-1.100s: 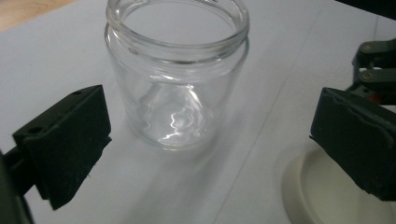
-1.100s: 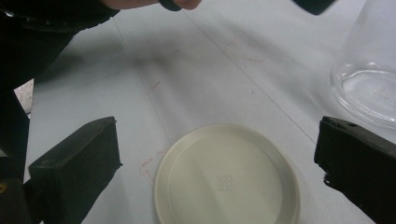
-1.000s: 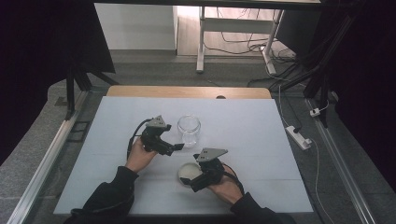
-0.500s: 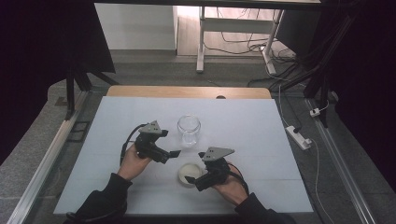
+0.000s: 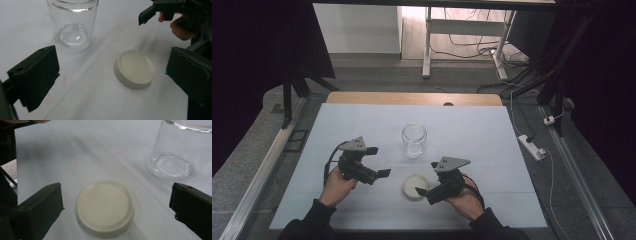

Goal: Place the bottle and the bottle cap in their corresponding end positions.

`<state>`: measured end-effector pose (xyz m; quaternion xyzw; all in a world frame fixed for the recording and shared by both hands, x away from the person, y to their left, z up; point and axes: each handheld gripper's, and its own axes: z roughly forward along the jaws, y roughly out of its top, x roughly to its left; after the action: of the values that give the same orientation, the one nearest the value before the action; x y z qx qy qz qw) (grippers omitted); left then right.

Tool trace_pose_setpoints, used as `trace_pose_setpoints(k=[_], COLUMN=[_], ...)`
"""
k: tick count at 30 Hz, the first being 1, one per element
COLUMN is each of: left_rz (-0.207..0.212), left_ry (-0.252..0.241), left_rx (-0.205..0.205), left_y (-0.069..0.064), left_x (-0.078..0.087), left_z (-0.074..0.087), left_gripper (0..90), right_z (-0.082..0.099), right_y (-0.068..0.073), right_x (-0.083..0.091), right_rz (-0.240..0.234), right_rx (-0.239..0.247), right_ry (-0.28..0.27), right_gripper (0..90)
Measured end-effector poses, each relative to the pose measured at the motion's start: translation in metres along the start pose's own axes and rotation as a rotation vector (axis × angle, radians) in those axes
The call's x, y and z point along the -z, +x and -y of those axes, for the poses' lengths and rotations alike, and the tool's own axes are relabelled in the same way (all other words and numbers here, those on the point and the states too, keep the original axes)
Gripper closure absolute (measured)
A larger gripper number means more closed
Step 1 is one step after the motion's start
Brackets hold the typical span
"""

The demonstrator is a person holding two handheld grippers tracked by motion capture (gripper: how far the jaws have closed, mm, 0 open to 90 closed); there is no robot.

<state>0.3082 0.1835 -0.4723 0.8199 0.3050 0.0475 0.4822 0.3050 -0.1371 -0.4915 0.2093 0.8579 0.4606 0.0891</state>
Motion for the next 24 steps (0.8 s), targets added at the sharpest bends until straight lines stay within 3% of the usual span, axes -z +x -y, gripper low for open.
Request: trace_pose_setpoints(k=[7,16,24], left_rz=[-0.003,-0.018,-0.076], left_ry=[-0.018,-0.047,-0.058], left_rx=[-0.022,-0.016,-0.002], left_y=[-0.014,-0.026,-0.031], left_x=[0.012,0.030,0.049], left_z=[0.006,0.022,0.042], left_gripper=[0.0,0.0,0.0], right_z=[0.001,0.008,0.018], right_y=[0.000,-0.001,-0.004], right_x=[0.014,0.036,0.058], right_rz=[0.012,0.076,0.143], right_rx=[-0.011,-0.014,-0.029], right_ry=[0.004,0.016,0.004], right_gripper=[0.0,0.0,0.0])
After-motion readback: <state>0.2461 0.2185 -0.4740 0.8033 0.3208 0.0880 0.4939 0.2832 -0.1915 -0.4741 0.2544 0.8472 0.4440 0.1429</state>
